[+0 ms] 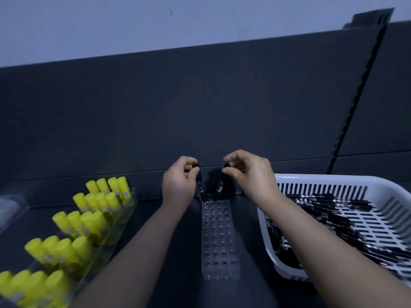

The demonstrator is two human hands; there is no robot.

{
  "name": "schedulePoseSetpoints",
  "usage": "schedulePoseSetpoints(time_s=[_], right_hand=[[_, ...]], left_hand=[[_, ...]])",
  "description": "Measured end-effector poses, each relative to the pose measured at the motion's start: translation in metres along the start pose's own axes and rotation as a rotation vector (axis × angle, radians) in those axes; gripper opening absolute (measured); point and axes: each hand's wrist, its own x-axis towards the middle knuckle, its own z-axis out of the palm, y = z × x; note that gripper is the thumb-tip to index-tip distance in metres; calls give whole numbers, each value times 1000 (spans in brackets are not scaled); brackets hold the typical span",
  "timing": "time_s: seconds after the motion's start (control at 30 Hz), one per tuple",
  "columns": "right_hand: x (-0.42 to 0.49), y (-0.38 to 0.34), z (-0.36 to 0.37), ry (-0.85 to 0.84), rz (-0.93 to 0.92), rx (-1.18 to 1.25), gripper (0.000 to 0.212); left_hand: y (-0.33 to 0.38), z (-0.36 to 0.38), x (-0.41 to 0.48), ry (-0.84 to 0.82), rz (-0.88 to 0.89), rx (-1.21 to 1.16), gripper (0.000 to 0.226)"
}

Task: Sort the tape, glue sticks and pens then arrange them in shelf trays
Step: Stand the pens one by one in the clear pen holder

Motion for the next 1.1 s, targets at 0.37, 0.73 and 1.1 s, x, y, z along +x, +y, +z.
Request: schedulePoseSetpoints(time_s=[0.37, 0.73, 1.1], right_hand=[[17, 1, 40, -162, -12, -145, 18], [9, 4, 50, -304, 42, -351, 53], [-54, 42, -49, -215, 49, -686, 25]], left_hand=[[-19, 3, -8, -194, 35, -26, 13], [-19, -1, -11, -212, 9, -33, 27], [56, 26, -39, -278, 272, 189, 19]])
